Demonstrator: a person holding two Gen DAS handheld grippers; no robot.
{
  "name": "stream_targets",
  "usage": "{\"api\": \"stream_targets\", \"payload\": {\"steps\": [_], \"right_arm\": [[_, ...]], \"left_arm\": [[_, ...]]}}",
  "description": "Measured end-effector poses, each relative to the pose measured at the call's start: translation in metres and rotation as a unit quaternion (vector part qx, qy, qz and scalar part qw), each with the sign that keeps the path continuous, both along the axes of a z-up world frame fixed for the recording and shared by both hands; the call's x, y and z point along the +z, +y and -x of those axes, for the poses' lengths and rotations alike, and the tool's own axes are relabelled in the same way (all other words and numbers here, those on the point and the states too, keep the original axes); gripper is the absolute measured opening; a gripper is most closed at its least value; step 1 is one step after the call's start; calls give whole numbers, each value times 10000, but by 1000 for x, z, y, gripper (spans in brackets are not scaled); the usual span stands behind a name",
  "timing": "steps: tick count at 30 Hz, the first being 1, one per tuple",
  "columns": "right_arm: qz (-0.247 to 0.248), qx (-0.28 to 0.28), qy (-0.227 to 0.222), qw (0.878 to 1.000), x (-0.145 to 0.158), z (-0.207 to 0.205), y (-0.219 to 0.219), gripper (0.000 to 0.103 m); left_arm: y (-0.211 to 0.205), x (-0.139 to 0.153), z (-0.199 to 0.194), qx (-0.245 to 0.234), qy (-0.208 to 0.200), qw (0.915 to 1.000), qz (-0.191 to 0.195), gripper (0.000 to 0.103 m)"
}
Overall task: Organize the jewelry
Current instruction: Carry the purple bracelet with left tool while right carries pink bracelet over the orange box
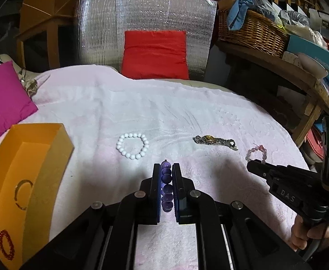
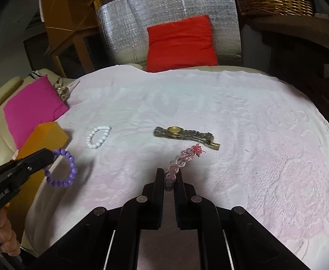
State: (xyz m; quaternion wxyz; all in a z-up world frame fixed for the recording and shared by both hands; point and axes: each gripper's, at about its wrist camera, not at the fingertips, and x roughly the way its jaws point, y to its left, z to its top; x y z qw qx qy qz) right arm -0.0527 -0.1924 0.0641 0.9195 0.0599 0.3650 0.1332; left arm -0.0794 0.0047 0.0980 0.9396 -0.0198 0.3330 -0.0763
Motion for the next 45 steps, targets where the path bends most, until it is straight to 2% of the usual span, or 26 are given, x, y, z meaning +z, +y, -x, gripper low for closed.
{"api": "stream_targets", "payload": {"steps": [17,23,29,37,45], "right_arm": [[-264,209,-191,9992,20,48,10,9],[-234,324,-247,9989,24,67,21,9],[-375,465,-393,9974,41,85,39,9],[-332,1026,-647,9921,76,99,99,9],[-263,1712,-827,9814,98,103,180,9]], "left_arm": [[10,1,25,275,31,9995,-183,9],[24,21,41,471,-173,9983,-293,9],[45,54,64,646,-570,9954,-407,9],[80,85,95,962,-980,9892,-512,10],[131,88,114,1461,-1049,9822,-540,10]]}}
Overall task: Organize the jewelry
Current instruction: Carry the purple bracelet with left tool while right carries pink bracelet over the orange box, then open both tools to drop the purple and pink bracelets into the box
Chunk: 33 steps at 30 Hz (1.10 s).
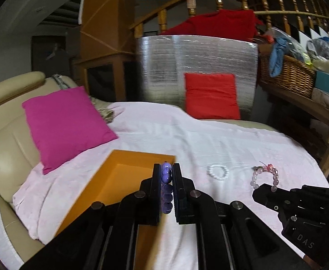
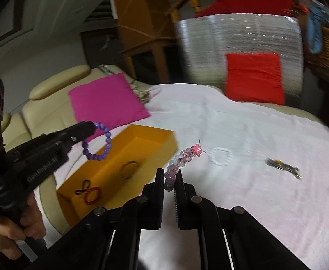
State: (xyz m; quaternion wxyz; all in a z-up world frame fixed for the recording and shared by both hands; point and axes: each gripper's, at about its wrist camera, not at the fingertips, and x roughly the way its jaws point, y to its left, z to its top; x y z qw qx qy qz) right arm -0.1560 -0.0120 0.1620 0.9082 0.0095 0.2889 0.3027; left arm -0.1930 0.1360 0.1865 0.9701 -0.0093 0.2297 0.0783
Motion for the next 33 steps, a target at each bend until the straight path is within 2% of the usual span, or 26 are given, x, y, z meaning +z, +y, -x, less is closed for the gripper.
{"api": "stream_targets", "payload": {"steps": [8,19,33], "right_arm": [[205,394,73,9990,-8,-8,60,9],[320,646,201,9972,-18,-35,117,9],[401,847,736,9929,-43,-77,169,9]], "left_arm": [[54,-18,10,448,110,9988,134,10],[102,-47,12,794,415,9957,243,10],[116,-86,1,638,877,9934,376,10]]}}
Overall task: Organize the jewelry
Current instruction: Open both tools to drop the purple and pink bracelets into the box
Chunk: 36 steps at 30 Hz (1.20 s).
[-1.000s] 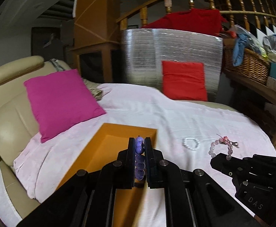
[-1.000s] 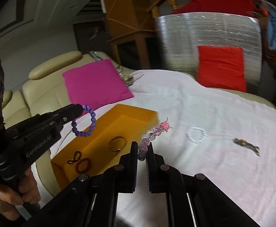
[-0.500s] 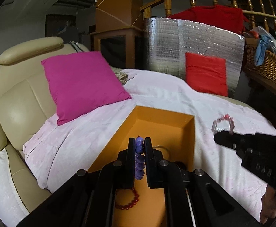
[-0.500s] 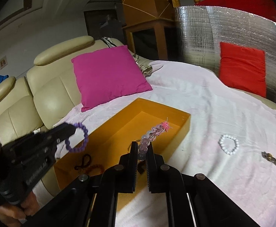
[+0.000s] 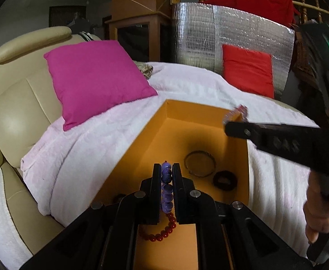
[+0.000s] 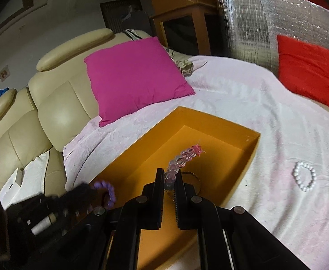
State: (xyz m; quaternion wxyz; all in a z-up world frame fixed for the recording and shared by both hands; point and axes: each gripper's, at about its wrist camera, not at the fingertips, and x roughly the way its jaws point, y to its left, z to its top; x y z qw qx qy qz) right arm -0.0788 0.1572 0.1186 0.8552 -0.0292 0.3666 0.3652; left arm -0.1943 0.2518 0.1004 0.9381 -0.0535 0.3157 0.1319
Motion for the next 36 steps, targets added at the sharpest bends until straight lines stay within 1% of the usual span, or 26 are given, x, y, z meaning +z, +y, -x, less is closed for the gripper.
{"api": "stream_targets", "payload": {"steps": [6,9,12,17,26,36], "right_arm": [[43,85,225,9997,-10,-13,16,9],[128,175,232,9995,-12,-16,26,9],[160,253,274,9992,-13,-20,35,9],[229,430,398,9980,-16,-27,52,9],[482,726,716,9936,-32,-38,77,9],[608,765,1049,9897,-50,-48,92,10]], "left_arm": [[4,-12,-2,7,124,9999,78,10],[7,-16,-1,14,163,9998,115,10],[7,-19,-1,-2,194,9997,114,10],[10,-22,-1,-14,248,9995,219,10],[9,-29,-1,-36,343,9986,390,10],[11,-37,-8,75,480,9978,462,10]]}}
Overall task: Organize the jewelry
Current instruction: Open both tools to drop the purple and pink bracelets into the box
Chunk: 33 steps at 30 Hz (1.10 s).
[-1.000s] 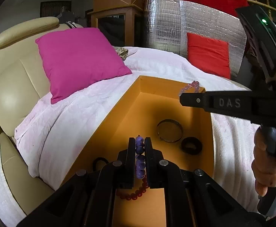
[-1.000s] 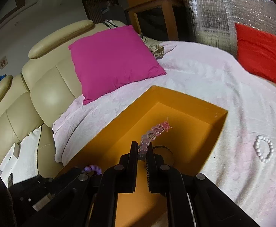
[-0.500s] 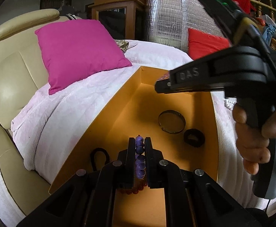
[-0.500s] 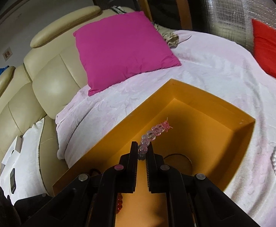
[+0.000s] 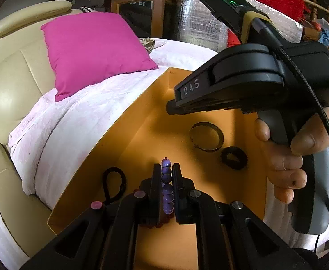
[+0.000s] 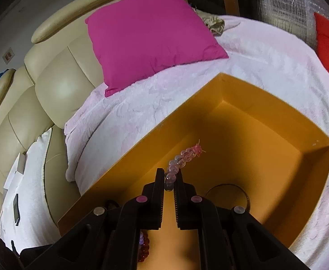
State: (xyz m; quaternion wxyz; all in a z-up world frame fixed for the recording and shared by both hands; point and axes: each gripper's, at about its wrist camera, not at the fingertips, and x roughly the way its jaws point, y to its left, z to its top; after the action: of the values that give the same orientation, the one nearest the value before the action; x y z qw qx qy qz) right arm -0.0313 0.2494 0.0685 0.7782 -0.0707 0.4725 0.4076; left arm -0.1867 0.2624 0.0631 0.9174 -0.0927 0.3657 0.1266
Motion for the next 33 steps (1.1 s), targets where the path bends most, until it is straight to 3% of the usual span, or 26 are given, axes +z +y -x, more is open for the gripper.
{"api": "stream_targets", "payload": {"steps": [6,8,11,17,24,33], "right_arm": [[-186,-149,50,9997,4,-2,-6,11],[-245,-182,58,9995,7,-2,-9,11],[-329,-225,35,9992,13,0,-15,11],[-494,-378,40,9981,24,4,-37,11],[-699,-657,63,9954,39,7,-83,12],[-897,-1351,55,9868,49,13,-198,34]], "left_arm": [[-1,0,-3,98,60,9999,-54,16],[-1,2,-3,157,60,9998,-72,35],[-2,5,-1,259,-3,9996,-136,55],[-1,10,3,477,51,9987,-164,72],[-11,19,8,588,134,9977,-318,73],[-39,36,13,630,164,9959,-629,74]]}}
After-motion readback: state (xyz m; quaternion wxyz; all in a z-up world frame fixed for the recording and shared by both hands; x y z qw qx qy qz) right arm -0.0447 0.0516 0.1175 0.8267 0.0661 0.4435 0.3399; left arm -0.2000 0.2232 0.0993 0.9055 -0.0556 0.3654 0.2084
